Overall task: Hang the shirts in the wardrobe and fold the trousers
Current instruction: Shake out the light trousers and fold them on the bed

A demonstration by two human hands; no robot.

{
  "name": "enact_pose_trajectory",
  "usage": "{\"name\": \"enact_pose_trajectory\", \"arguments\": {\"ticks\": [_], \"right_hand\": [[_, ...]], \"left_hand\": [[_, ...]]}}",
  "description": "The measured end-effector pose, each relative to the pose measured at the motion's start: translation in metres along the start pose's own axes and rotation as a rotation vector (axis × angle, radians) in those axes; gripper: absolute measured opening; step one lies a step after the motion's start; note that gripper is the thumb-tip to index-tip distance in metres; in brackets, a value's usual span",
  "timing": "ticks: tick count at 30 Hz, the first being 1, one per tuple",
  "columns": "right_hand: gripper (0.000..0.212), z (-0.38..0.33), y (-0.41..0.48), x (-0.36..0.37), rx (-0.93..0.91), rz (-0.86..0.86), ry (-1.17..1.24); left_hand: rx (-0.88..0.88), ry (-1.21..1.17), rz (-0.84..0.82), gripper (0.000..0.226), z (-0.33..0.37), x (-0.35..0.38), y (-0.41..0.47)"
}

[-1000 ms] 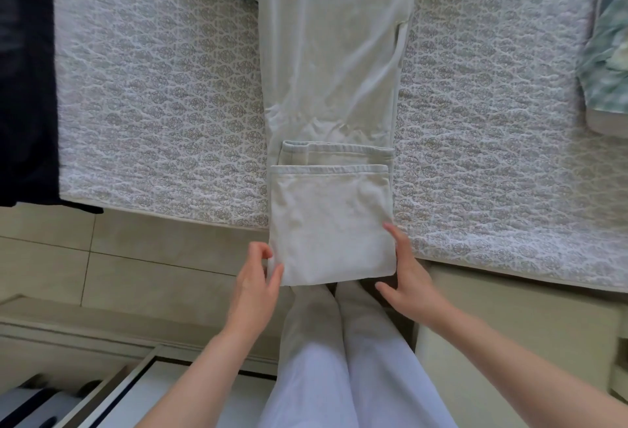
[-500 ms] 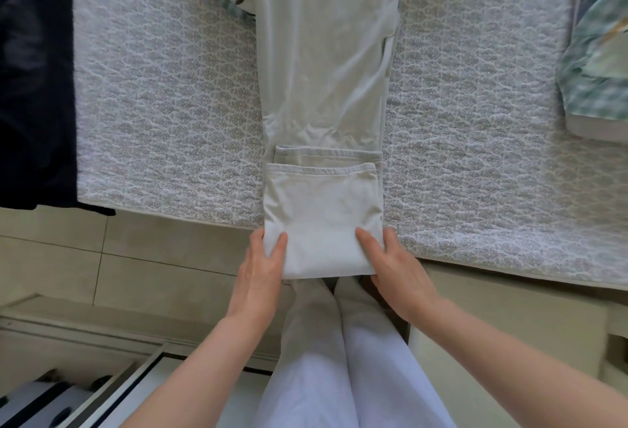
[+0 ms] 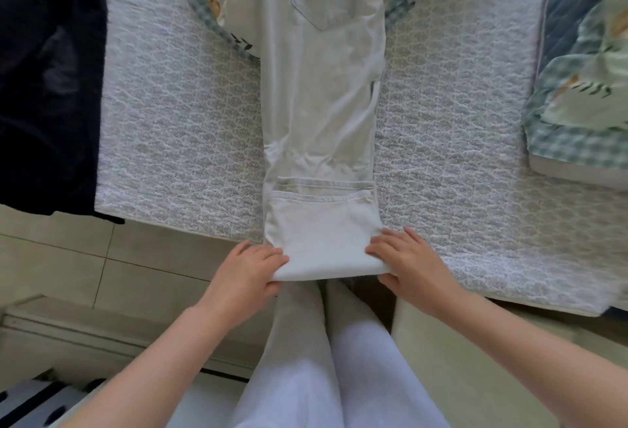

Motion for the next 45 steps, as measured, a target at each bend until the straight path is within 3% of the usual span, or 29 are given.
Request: {"name": "enact_pose_trajectory", "arguments": {"ticks": [4,7,13,18,26,31,38,42,45], "right_hand": [[0.031,0.014,0.03,-0.032,0.17,0.0,0.333],[0.026,0.02,0.063,-0.058,0.229,0.072,0.479],[0.022,0.04,0.145,-0.101,0.445,0.298,0.834],[0.021,0.061,0.213,-0.11,0.559,0.407,0.928],[0.027,0.096,0.281,-0.076,0.701,0.396,1.114],[0.039,0.102,0.274,-0.057,0.729,0.277,1.174],[0.061,0.09,0.222,-0.018,0.879,0.18,1.076],[0.066,0.078,0.21,0.004,0.995,0.128,1.216],[0.063,0.074,0.213,0.009,0.972,0.055,1.235]], "left_hand": [[-0.201,-0.315,-0.033,0.027,-0.017,-0.044,0.038],[-0.322,-0.552,-0.003,0.021,-0.041,-0.076,0.074],[-0.381,-0.965,0.201,0.015,-0.089,-0.129,0.172],[-0.403,-1.125,0.216,0.019,-0.124,-0.13,0.244],[-0.472,-1.112,0.338,0.027,-0.153,-0.1,0.293],[-0.516,-1.088,0.291,0.067,-0.15,-0.081,0.277],[-0.63,-0.958,0.083,0.062,-0.145,-0.039,0.233],[-0.717,-0.754,0.147,0.054,-0.141,-0.019,0.22],[-0.786,-0.837,0.195,0.057,-0.137,-0.011,0.217]]}}
Point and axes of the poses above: each hand's wrist, its own y-axis towards the middle knuckle, its own x-axis out of the palm, z = x × y, the point moved 2 cm from there along y, towards the middle knuckle, and after that the axes turned 5 degrees about x, right-handed, at the moved point
